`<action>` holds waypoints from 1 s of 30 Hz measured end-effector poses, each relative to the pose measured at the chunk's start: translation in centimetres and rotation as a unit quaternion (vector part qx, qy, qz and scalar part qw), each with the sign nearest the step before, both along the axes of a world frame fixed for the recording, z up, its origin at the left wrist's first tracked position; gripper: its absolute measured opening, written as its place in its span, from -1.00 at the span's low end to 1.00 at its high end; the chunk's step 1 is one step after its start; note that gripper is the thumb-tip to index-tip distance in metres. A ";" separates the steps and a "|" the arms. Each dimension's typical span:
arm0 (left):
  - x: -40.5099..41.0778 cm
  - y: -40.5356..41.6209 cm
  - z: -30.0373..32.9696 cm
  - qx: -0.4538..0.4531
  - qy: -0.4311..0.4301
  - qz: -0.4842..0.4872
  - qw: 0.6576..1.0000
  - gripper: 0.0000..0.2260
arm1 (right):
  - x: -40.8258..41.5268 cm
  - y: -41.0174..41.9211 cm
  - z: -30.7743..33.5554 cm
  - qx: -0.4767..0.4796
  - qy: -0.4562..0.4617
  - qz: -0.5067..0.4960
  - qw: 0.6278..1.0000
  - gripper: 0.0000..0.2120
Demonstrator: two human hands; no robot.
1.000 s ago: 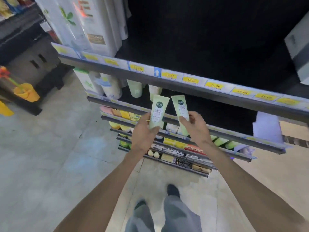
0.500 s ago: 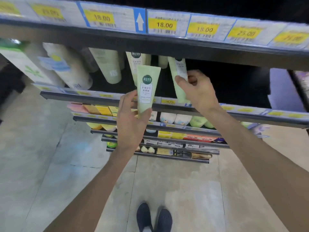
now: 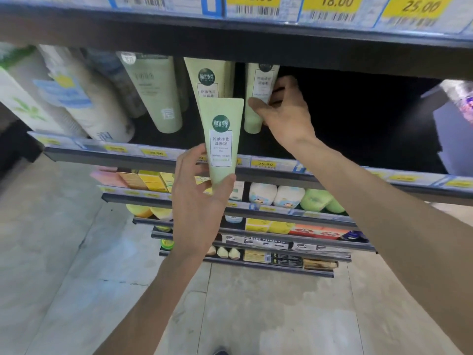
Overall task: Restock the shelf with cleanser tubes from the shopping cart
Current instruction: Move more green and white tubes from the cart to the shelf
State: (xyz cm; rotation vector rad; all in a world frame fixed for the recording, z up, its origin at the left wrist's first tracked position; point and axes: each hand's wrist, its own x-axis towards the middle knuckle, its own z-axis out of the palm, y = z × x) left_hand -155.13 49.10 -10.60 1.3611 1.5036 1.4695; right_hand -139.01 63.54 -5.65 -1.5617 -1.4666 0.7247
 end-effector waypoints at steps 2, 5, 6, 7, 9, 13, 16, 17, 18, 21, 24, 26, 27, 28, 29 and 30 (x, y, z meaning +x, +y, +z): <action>0.0 -0.1 0.1 0.000 0.001 0.000 1.000 -0.48 | -0.2 0.3 -0.2 0.007 -0.014 -0.004 1.000 -0.52; 0.0 -0.4 0.2 -0.002 0.002 -0.002 1.000 -0.47 | -0.5 0.7 -0.5 0.017 -0.027 -0.001 0.999 -0.49; 0.0 -0.5 0.3 -0.002 0.001 -0.003 1.000 -0.47 | -0.6 0.8 -0.6 0.018 -0.034 0.000 0.999 -0.48; 0.0 -0.5 0.3 -0.001 0.001 -0.004 1.000 -0.48 | -0.7 0.8 -0.6 0.017 -0.040 0.001 0.999 -0.48; 0.1 -0.5 0.4 -0.003 0.000 -0.005 1.000 -0.48 | -0.8 1.0 -0.6 0.014 -0.040 -0.002 0.999 -0.48; 0.2 -0.5 0.4 -0.007 -0.008 0.000 1.000 -0.47 | -0.7 0.9 -0.7 0.001 -0.035 0.000 0.999 -0.45; 0.3 -0.5 0.4 -0.006 -0.008 0.003 1.000 -0.46 | -0.1 -0.3 -0.4 0.002 -0.012 0.016 1.000 -0.41; 0.3 -0.5 0.5 -0.005 -0.008 0.003 1.000 -0.46 | 0.3 -1.1 0.0 0.008 -0.002 0.016 1.000 -0.44; 0.4 -0.6 0.6 -0.003 -0.011 0.003 1.000 -0.46 | 0.5 -2.2 0.5 0.012 0.009 0.018 1.000 -0.50; 0.6 -0.7 0.7 0.011 -0.017 -0.004 1.000 -0.46 | 1.1 -6.0 2.0 0.006 0.084 0.072 0.994 -0.75; 1.0 -0.6 1.0 0.024 0.004 -0.014 1.000 -0.46 | 0.6 -9.2 3.1 -0.016 0.113 0.174 0.978 -0.76; 1.5 -0.6 1.1 0.034 0.020 -0.024 0.999 -0.46 | 0.2 -9.9 3.0 -0.026 0.080 0.209 0.974 -0.78; 1.7 -0.6 1.1 0.039 0.024 -0.031 0.998 -0.45 | 0.1 -9.9 2.8 -0.030 0.067 0.212 0.974 -0.77; 1.8 -0.5 1.1 0.044 0.026 -0.038 0.998 -0.45 | 0.1 -9.8 2.7 -0.030 0.065 0.210 0.975 -0.76; 1.9 -0.5 1.1 0.049 0.027 -0.046 0.997 -0.46 | 0.2 -9.7 2.6 -0.030 0.073 0.204 0.976 -0.75; 1.8 -0.6 1.1 0.052 0.029 -0.052 0.997 -0.47 | 0.4 -9.7 2.6 -0.031 0.091 0.197 0.976 -0.76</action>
